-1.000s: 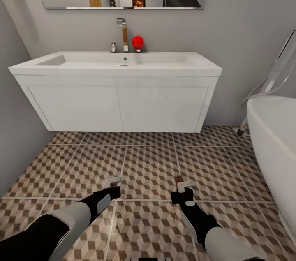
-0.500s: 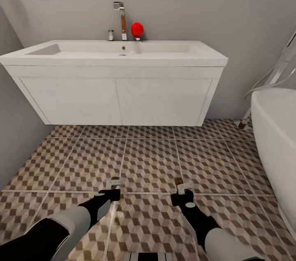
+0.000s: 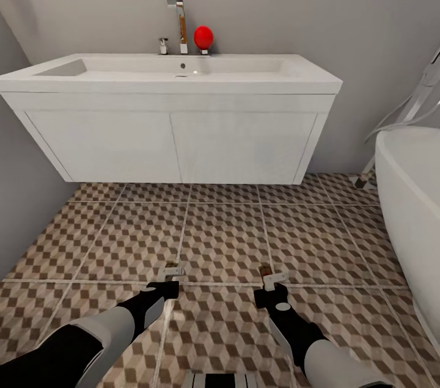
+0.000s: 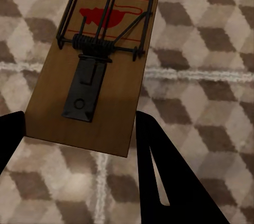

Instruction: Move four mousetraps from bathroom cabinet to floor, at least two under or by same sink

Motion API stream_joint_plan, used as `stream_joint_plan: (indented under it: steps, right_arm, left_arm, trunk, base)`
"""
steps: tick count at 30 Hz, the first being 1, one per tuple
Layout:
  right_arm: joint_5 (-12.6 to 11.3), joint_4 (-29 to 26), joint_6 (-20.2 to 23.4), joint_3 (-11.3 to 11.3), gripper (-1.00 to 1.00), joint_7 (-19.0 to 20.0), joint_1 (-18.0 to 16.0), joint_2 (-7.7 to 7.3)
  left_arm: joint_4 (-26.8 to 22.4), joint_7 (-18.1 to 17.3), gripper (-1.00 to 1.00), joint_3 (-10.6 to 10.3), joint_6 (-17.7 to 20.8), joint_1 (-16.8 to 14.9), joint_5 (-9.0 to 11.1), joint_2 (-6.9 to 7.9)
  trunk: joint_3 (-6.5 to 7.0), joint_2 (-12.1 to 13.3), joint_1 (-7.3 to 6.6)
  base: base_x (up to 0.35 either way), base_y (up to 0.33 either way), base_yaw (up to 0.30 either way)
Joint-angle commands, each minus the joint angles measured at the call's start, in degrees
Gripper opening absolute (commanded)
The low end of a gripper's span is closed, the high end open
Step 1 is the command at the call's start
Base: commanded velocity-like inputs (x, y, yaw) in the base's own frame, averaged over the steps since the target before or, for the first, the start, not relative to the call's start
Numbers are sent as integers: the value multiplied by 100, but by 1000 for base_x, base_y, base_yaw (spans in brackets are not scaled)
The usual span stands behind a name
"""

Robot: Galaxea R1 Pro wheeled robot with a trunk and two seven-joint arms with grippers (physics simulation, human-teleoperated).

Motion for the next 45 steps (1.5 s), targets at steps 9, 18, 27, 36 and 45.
stream_joint_plan:
  steps: [9,18,27,36,45]
  right_arm:
    - [26,7,-7,31,-100,-46,-1,-2]
    - [3,14,-174,24,-100,-48,0,9]
    - [-14,566,-729,21,-100,-125,1,57]
    - [-5,910,-1157,29,-100,-127,1,213]
    - [1,904,-1166,31,-100,-127,1,210]
  left_arm:
    - [3,4,-100,-49,-8,-2,27,4]
    - [-3,-26,-100,-50,-628,33,-218,8]
    - [-9,-83,-100,-49,-736,54,-657,271]
    - [-15,-725,-100,-35,-609,399,-627,566]
    - [-15,-841,-100,-23,-636,415,-622,576]
  trunk:
    - [-4,-2,-1]
    - [-4,-2,-1]
    - [-4,-2,-1]
    - [-4,-2,-1]
    - [-4,-2,-1]
  base:
    - [0,0,0]
    - [0,0,0]
    - [0,0,0]
    - [0,0,0]
    - [0,0,0]
